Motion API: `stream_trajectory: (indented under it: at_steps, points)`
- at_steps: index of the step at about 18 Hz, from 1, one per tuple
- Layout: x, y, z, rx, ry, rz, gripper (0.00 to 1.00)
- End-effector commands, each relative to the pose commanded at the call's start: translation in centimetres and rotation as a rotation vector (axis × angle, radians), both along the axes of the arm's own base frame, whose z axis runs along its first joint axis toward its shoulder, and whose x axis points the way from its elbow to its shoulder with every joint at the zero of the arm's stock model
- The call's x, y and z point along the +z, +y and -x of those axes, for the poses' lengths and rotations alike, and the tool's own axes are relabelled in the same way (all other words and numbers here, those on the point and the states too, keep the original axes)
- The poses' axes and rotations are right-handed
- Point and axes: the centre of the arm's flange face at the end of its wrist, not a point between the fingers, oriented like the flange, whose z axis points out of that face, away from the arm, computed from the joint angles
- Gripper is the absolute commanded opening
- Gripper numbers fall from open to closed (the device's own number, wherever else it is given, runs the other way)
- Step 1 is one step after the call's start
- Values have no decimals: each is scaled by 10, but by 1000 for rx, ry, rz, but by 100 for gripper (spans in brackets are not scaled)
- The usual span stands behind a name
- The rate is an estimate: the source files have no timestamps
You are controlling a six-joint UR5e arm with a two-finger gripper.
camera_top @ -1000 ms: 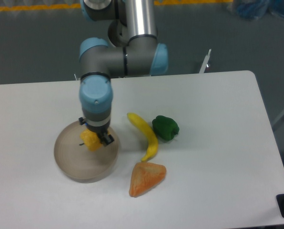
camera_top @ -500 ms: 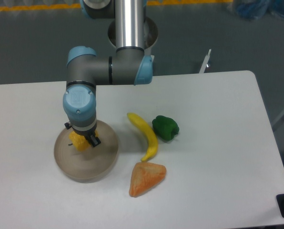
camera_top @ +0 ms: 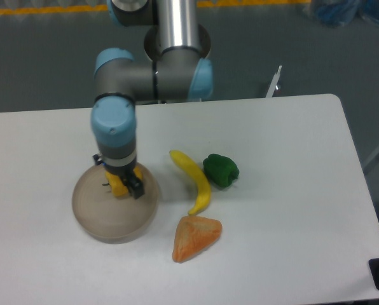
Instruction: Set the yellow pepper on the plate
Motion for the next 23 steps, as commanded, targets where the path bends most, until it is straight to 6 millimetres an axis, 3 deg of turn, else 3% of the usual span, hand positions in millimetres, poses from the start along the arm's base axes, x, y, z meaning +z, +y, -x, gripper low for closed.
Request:
stream_trajectory:
  at_steps: [1, 3, 5, 8, 10, 14, 23]
  points:
    - [11, -6, 25, 10, 11, -20, 100]
    - [18, -27, 97, -11, 31, -34, 100]
    - [23, -64, 174, -30, 52, -44, 100]
    - [29, -100, 248, -87, 90, -60, 100]
    - [16, -115, 280, -117, 88, -51, 100]
    - [6, -106, 305, -127, 85, -48, 100]
    - [-11, -102, 307, -135, 108, 26, 100]
